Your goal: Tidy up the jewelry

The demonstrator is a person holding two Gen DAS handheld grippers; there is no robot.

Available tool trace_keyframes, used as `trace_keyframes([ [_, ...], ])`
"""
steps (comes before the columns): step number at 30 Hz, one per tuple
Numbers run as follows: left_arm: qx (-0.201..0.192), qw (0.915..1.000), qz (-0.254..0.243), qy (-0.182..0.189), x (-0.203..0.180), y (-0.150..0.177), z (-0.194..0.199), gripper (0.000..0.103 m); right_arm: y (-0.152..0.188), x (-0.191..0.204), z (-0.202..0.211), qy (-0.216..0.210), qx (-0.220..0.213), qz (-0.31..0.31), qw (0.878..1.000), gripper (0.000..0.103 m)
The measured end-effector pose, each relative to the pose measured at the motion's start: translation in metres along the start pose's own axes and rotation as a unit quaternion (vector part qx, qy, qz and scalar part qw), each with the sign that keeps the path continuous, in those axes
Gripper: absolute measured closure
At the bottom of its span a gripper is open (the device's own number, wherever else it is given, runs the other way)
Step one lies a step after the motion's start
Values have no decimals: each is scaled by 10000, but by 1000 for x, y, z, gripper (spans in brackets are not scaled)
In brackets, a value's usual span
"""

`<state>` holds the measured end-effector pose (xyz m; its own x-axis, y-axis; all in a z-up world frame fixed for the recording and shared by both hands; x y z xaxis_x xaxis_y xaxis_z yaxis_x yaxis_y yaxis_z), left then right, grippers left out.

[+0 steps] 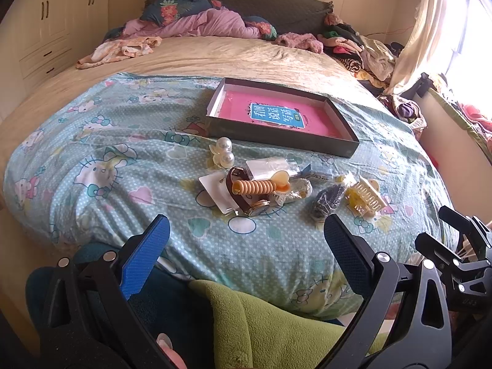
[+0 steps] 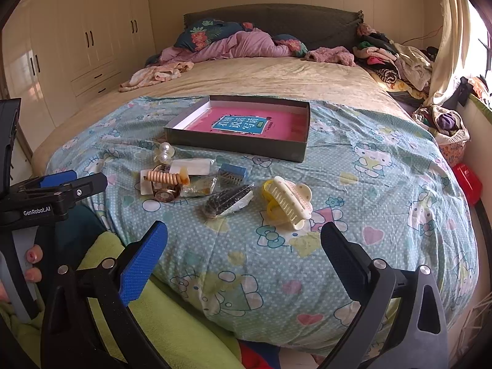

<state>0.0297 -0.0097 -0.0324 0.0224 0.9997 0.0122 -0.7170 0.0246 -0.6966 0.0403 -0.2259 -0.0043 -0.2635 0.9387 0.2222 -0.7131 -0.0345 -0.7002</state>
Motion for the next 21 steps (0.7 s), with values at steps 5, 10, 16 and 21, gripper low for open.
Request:
trace_keyframes([
  [5, -10, 10000, -2, -4, 0, 0, 1, 9, 0, 1, 0, -5, 1, 9, 10000, 4],
  [10, -2, 10000, -1, 2, 0, 0, 1, 9, 0, 2, -2, -27, 14, 10, 10000, 4],
  [16, -11, 10000, -1, 4, 0, 0, 2, 9, 0, 2, -2, -33, 22, 12, 10000, 4],
  [21, -12, 10000, -7, 5, 1, 0, 1, 9, 1, 4, -3, -74, 29, 36, 10000, 4],
])
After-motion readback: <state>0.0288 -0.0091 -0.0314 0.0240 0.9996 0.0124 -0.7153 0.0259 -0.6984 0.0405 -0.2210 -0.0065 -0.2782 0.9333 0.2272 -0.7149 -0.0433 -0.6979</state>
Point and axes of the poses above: each gripper's, at about its wrist camera, not at the fingertips, and z roughly against the way its jaws point, x to its left, y to its underside, the point moved 5 cm from there along -z, roughly the way its jaws point, and after that the axes turned 12 degrees about -z, right-handed, at the moved point
